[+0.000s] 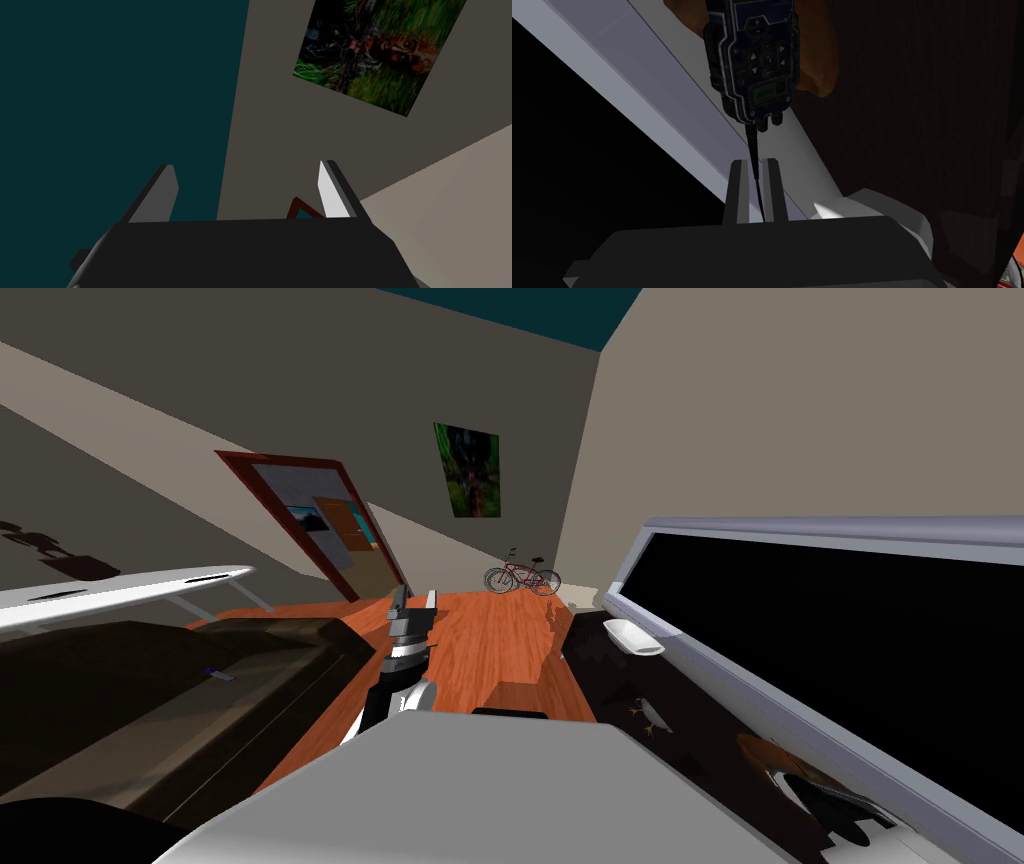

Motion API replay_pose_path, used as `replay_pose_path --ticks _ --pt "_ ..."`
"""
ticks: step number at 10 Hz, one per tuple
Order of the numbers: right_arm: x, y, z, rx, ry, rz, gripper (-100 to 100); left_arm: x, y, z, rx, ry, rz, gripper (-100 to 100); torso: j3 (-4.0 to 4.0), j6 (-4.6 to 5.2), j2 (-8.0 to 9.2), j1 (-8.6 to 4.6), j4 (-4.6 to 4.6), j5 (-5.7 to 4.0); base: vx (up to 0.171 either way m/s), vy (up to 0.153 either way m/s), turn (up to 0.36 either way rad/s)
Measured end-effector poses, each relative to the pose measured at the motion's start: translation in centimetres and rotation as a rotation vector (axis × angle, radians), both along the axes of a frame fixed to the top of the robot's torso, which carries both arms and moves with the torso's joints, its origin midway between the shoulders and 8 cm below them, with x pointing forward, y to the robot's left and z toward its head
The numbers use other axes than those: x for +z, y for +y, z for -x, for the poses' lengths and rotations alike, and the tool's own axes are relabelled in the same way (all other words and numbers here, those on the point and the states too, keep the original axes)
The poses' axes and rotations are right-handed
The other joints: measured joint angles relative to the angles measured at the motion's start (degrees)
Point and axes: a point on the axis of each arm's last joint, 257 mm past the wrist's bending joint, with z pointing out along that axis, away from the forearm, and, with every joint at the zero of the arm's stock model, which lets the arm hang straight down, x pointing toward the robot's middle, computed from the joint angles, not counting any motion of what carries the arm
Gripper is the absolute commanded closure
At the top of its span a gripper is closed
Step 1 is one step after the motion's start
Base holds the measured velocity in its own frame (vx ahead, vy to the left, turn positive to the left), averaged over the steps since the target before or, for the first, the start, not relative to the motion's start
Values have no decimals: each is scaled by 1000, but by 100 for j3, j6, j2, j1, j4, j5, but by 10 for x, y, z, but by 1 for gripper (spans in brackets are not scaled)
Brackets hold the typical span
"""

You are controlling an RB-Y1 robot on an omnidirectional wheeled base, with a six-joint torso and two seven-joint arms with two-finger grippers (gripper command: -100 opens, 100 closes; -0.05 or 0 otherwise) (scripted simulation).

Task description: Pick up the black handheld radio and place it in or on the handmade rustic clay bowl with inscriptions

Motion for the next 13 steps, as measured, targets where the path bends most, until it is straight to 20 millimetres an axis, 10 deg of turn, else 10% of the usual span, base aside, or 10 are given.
replay_pose_path --ticks 13 --pt "16 23 -23 99 95 -65 100 0 0 0 0 0 0 0 -5 -1 2 -46 -11 -17 44 -86 -86"
